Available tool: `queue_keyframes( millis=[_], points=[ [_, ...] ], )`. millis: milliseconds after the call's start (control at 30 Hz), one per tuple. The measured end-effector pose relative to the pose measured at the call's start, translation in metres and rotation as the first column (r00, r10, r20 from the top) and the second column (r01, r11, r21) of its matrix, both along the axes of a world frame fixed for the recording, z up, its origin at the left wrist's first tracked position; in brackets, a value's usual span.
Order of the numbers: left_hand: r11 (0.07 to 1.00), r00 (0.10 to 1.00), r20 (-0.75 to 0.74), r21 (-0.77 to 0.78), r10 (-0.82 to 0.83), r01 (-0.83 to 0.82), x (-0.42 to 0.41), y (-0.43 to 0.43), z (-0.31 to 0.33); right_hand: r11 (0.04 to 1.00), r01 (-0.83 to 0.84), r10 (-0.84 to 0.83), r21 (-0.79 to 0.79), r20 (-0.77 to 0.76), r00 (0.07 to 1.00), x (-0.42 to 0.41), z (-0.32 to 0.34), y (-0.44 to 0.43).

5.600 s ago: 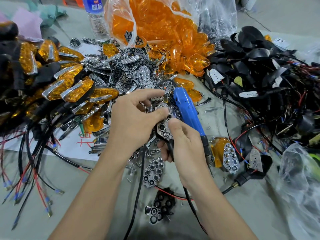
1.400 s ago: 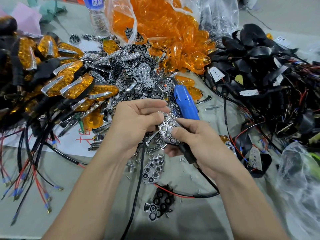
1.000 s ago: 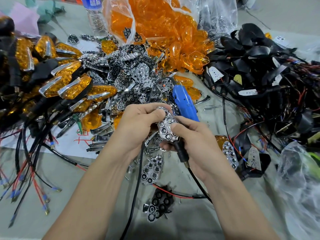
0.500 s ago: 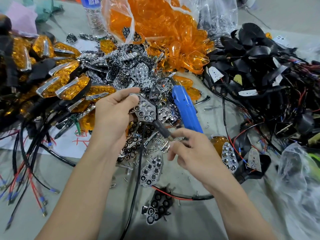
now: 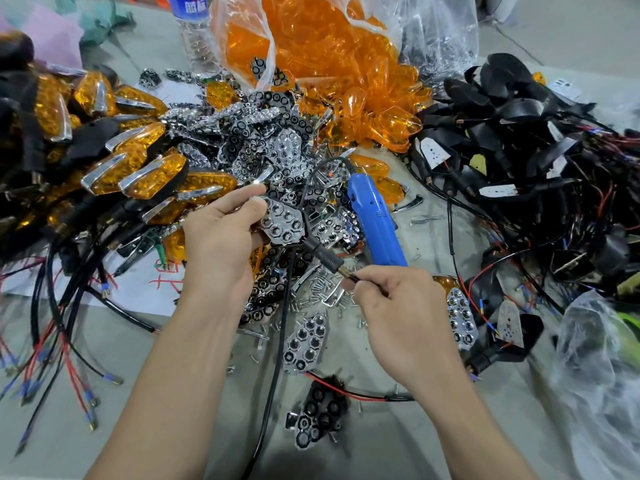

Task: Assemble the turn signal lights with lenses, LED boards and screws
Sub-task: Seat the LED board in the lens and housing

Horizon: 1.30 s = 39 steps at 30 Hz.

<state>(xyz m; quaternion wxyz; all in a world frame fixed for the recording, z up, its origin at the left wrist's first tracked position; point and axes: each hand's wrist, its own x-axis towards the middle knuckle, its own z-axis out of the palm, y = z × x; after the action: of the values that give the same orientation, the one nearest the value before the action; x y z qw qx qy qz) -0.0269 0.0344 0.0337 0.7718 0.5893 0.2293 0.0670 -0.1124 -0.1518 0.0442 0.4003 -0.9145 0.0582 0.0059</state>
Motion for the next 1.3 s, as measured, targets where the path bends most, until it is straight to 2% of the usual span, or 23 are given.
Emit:
queue_keyframes(
  millis=[267,467,667,767,867,933,1067,1167,1233,1300],
  points=[
    [0.999,0.999,-0.038,-0.031,0.027,-0.028,0.000,0.000,-0.010,0.985,-0.058,0.054,-0.162,-0.028,0.998,-0.005,0.010,-0.002],
    [0.995,0.996,-0.062,-0.071,0.066,-0.071,0.000,-0.002,-0.016,0.993,-0.029,0.030,-0.112,0.008,1.000,-0.007,0.010,0.005],
    [0.997,0.999,-0.001,-0.061,0.045,-0.045,0.001,0.006,-0.006,0.996,-0.072,0.069,-0.052,-0.060,0.996,0.000,-0.003,-0.001],
    [0.993,0.991,0.073,-0.049,-0.108,0.112,-0.001,0.008,0.003,0.998,-0.056,0.058,0.038,-0.052,0.997,0.003,-0.008,0.000],
    [0.926,0.920,0.152,-0.056,-0.361,0.372,-0.004,0.007,0.007,0.995,-0.026,0.032,0.100,-0.055,0.998,0.004,-0.011,0.003],
    [0.888,0.874,0.186,-0.017,-0.448,0.459,-0.005,0.008,0.006,0.988,0.003,0.008,0.154,-0.072,0.997,0.003,-0.011,0.003],
    [0.819,0.783,0.238,0.168,-0.574,0.549,-0.006,0.009,0.005,0.972,0.041,-0.021,0.232,-0.088,0.996,0.005,-0.009,-0.001],
    [0.761,0.743,0.210,0.334,-0.636,0.557,-0.007,0.012,0.007,0.952,0.072,-0.042,0.299,-0.106,0.993,0.005,-0.010,0.000],
    [0.748,0.739,0.204,0.375,-0.642,0.547,-0.007,0.011,0.009,0.943,0.088,-0.055,0.320,-0.113,0.992,0.005,-0.011,0.001],
    [0.758,0.742,0.212,0.355,-0.635,0.547,-0.007,0.010,0.010,0.944,0.096,-0.060,0.316,-0.121,0.991,0.004,-0.013,0.002]
  ],
)
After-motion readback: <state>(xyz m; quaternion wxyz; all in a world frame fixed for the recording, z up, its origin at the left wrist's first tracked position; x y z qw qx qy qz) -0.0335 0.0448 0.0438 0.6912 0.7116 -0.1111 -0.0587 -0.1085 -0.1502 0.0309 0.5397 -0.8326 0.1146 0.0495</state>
